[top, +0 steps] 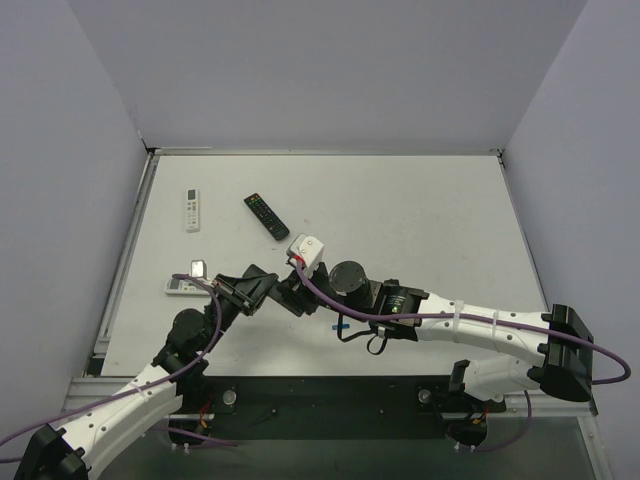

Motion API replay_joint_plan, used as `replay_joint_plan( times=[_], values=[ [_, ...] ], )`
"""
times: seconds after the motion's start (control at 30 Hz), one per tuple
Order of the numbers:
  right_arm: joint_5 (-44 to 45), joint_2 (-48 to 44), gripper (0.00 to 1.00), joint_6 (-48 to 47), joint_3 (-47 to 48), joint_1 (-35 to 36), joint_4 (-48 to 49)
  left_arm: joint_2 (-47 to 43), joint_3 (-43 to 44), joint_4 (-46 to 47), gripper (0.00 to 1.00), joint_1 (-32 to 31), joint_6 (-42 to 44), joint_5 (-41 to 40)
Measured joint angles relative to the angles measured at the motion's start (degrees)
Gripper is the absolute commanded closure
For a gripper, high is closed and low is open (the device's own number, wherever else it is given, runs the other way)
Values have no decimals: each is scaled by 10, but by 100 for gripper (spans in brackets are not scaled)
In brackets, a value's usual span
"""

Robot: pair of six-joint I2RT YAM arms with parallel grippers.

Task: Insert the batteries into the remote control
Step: Load the battery into the remote control.

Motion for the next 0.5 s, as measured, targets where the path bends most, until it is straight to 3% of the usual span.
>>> replay_joint_plan(
  times=[0.5],
  values=[
    [-20,1,100,26,-16,0,4,-4,0,1,100,0,-13,0]
  ],
)
